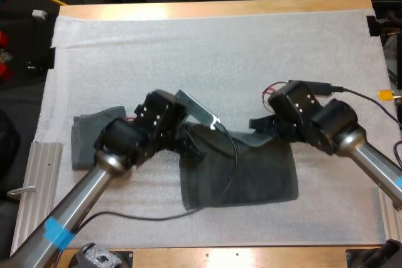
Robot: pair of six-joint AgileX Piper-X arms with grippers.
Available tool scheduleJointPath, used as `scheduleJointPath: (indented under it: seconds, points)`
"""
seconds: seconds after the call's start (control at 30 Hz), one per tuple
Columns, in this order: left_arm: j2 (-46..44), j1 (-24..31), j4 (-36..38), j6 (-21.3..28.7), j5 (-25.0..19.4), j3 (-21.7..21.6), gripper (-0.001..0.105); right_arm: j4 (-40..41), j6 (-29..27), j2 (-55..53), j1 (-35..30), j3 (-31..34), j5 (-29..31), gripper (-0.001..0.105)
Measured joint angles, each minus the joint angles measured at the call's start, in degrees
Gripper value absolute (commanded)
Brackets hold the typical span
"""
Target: Pick towel from pile, fold and stack
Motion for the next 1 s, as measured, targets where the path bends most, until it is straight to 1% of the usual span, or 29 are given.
scheduleJointPath:
  seconds: [0.07, 0.13, 0.2, 0.37, 0.5, 0.57, 0.6, 0.63, 0.67, 0.7, 0.73, 0.8, 0.83, 0.9, 0.93, 1.0]
  points:
    - [2.25, 1.96, -1.99, 0.3, 2.09, 0.04, 0.0, -1.79, 0.0, 2.09, -1.79, 0.0, 0.0, 0.0]
    - [5.97, 4.55, -4.98, 0.67, 3.34, 0.04, 0.0, -4.72, 0.0, 4.75, -3.76, 0.0, -0.09, 0.0]
    - [8.24, 5.93, -7.01, 0.82, 3.88, 0.04, 0.0, -6.95, 0.0, 6.44, -4.76, 0.0, -0.09, 0.0]
    - [14.79, 8.79, -11.06, 0.82, 4.07, 0.04, 0.0, -12.28, 0.0, 9.94, -6.3, 0.0, -0.09, 0.0]
    - [18.29, 9.81, -12.89, 0.82, 3.69, 0.04, 0.0, -15.96, 0.0, 12.08, -6.25, 0.0, -0.09, 0.0]
    - [19.03, 9.81, -13.73, 0.82, 3.03, 0.18, 0.0, -18.04, -0.05, 12.94, -6.25, 0.0, -0.12, 0.004]
    - [19.13, 9.81, -14.71, 0.82, 2.77, 0.17, 0.004, -19.77, -0.88, 13.39, -6.25, 0.0, -0.3, 0.018]
    - [19.12, 9.81, -15.35, 0.82, 2.45, 0.17, 0.007, -20.95, -1.51, 13.61, -6.25, 0.0, -0.3, 0.025]
    - [19.12, 9.81, -16.14, 0.82, 1.99, 0.17, 0.011, -22.2, -2.04, 13.68, -6.25, 0.0, -0.3, 0.035]
    - [19.12, 9.81, -16.44, 0.82, 1.23, 0.17, 0.019, -23.18, -2.23, 13.65, -6.25, 0.0, 0.07, 0.046]
    - [19.12, 9.81, -16.8, 0.82, 0.33, 0.17, 0.026, -24.27, -2.35, 13.65, -6.25, 0.0, 0.42, 0.053]
    - [19.12, 9.81, -17.62, 0.82, -1.05, 0.17, 0.045, -26.07, -2.55, 13.65, -6.25, 0.0, 1.65, 0.064]
    - [19.12, 9.81, -17.7, 0.82, -1.47, 0.16, 0.052, -26.4, -2.6, 13.65, -6.25, 0.0, 2.55, 0.066]
    - [19.12, 9.81, -17.43, 0.82, -2.49, 0.04, 0.063, -26.53, -3.01, 13.65, -6.25, 0.0, 3.65, 0.066]
    - [19.08, 9.81, -16.96, 0.87, -2.94, 0.04, 0.065, -26.32, -3.66, 13.44, -6.25, 0.0, 3.81, 0.066]
    - [18.55, 9.81, -15.49, 1.23, -3.43, 0.04, 0.065, -25.55, -6.17, 12.76, -6.25, 0.0, 3.83, 0.065]
